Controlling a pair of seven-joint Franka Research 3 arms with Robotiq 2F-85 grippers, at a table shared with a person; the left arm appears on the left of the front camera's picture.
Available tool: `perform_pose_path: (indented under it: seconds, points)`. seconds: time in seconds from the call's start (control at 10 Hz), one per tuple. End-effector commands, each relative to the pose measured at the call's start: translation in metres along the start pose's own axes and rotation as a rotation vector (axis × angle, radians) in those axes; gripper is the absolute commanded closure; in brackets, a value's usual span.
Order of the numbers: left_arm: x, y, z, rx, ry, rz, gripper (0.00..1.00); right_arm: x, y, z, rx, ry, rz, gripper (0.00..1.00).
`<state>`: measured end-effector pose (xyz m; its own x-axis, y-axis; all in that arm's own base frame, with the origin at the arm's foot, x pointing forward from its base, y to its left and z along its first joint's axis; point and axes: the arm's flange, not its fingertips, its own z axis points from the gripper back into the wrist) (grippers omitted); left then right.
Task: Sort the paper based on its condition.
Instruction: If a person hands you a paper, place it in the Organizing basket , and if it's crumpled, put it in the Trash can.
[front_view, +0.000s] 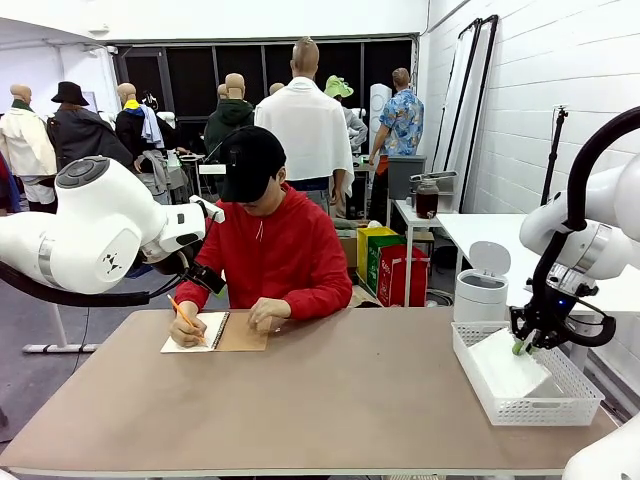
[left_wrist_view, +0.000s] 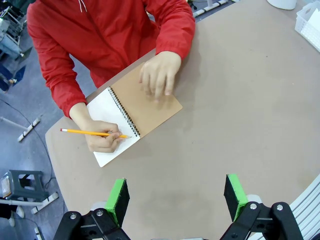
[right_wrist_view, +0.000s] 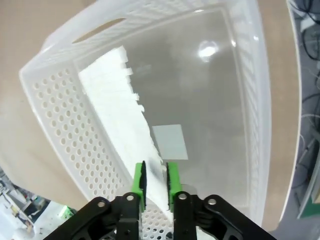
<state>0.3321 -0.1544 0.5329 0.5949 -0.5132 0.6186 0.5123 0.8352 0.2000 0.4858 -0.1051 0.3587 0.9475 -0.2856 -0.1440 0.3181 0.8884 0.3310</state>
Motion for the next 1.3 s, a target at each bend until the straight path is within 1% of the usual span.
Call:
perform_pose_path:
  seconds: [0.0,0.1,0.5,0.6,0.7,0.8,0.9,1.2]
  points:
    - [0.000,0.000,0.000,0.002,0.001,-0.001,0.00,-0.007,0.009,0.001,-0.062,0.006,-0.041,0.21]
    - [0.000,0.000,0.000,0.002,0.001,-0.001,0.00,-0.008,0.012,0.001,-0.072,0.015,-0.050,0.01]
    - [0.000,0.000,0.000,0.002,0.001,-0.001,0.00,-0.010,0.018,0.009,-0.095,0.020,-0.076,0.00]
    - [0.000,0.000,0.000,0.002,0.001,-0.001,0.00,-0.010,0.019,0.010,-0.101,0.010,-0.073,0.00]
    - [0.000,0.000,0.000,0.002,0.001,-0.001,0.00,-0.009,0.021,0.012,-0.080,-0.023,-0.090,0.00]
    - [0.000,0.000,0.000,0.002,0.001,-0.001,0.00,-0.009,0.021,0.014,-0.067,-0.035,-0.097,0.00]
    - [0.000,0.000,0.000,0.002,0.001,-0.001,0.00,-0.007,0.016,0.010,-0.051,0.002,-0.063,0.00]
    - [0.000,0.000,0.000,0.002,0.001,-0.001,0.00,-0.007,0.016,0.010,-0.051,0.002,-0.063,0.00]
